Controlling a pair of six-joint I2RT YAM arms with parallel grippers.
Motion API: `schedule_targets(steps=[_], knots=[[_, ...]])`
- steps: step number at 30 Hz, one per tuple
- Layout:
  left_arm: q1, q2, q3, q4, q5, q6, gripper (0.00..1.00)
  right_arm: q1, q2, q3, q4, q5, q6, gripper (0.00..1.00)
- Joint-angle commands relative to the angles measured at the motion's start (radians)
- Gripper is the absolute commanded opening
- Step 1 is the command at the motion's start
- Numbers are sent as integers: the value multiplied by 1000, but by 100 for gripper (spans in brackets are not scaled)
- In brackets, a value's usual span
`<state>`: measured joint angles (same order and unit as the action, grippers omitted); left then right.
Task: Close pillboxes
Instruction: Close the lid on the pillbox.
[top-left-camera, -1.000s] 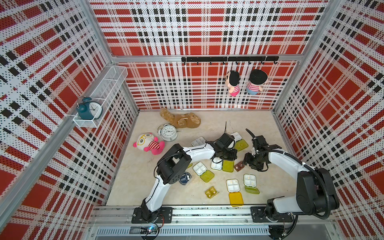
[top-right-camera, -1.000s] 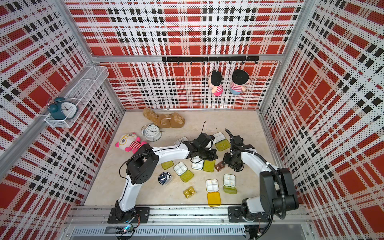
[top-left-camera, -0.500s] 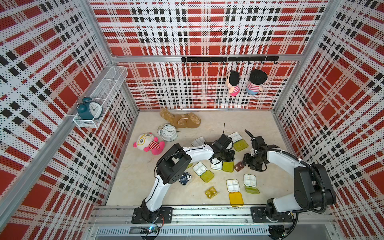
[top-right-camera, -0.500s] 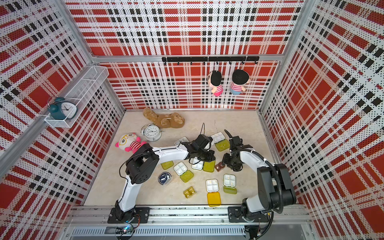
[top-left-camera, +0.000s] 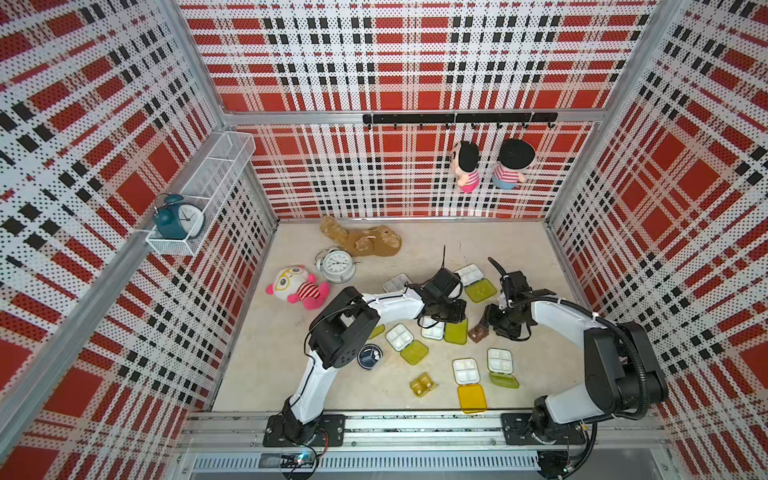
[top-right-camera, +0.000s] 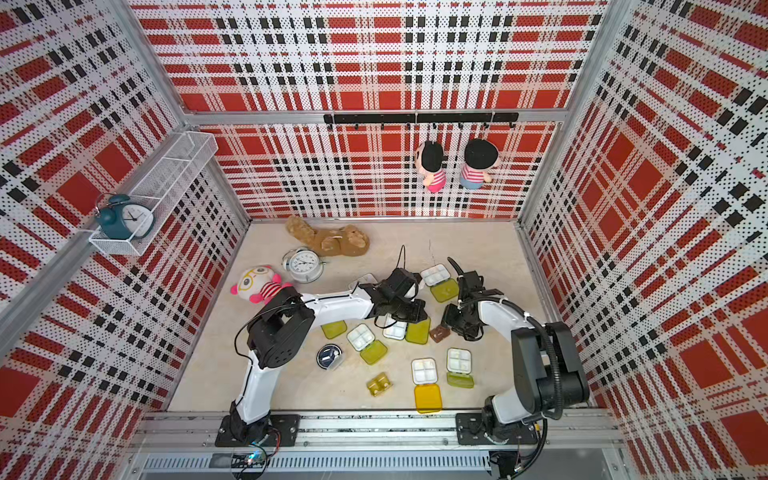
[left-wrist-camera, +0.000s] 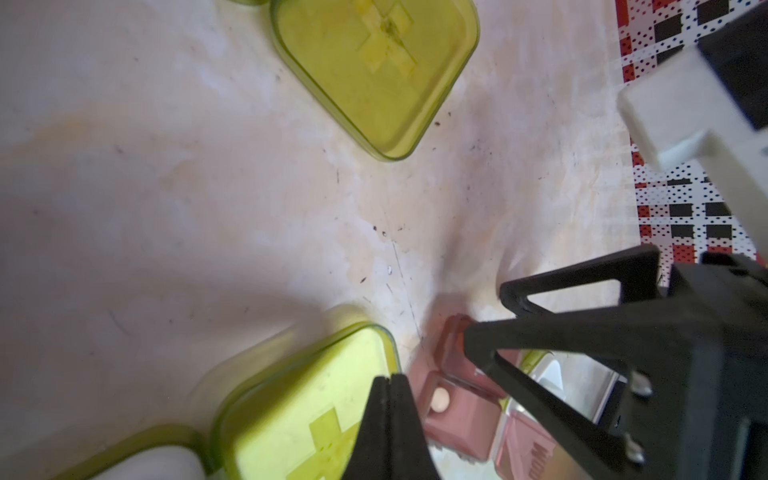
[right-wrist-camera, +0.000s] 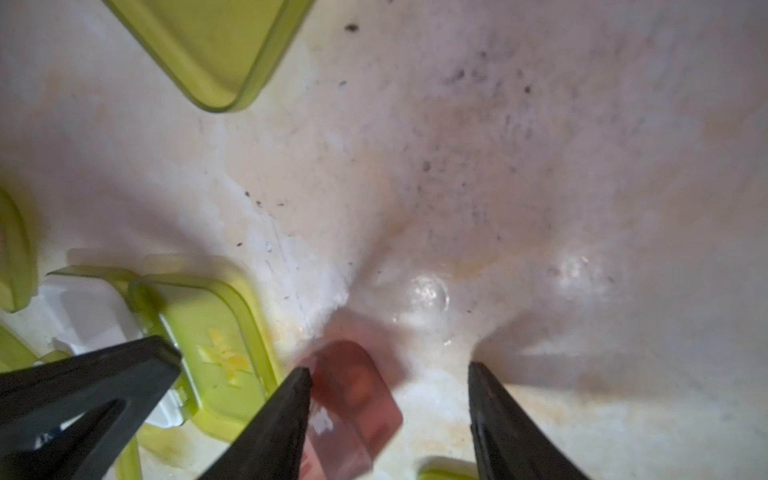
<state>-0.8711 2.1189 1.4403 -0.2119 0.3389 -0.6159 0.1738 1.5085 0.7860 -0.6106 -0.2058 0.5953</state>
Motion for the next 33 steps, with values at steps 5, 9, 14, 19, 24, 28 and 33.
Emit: schedule_targets(steps=[5, 9, 14, 19, 24, 28, 33], knots=[[5, -52, -10, 6, -8, 19, 0, -5, -17, 9, -48, 35, 1, 62], [4, -45, 5, 6, -8, 18, 0, -5, -54, 42, -76, 51, -5, 63], [3, -39, 21, 6, -6, 16, 0, -5, -134, 78, -123, 50, -11, 67], [3, -43, 26, 6, -10, 17, 0, -5, -247, 59, -228, 20, -4, 69], [6, -30, 38, 5, -4, 16, 0, 6, -402, 4, -329, -3, 14, 70], [5, -10, 63, 6, 4, 10, 0, 55, -418, -20, -386, -18, 7, 74], [3, -6, 76, 6, 9, 7, 0, 125, -389, -58, -344, -4, 44, 76]])
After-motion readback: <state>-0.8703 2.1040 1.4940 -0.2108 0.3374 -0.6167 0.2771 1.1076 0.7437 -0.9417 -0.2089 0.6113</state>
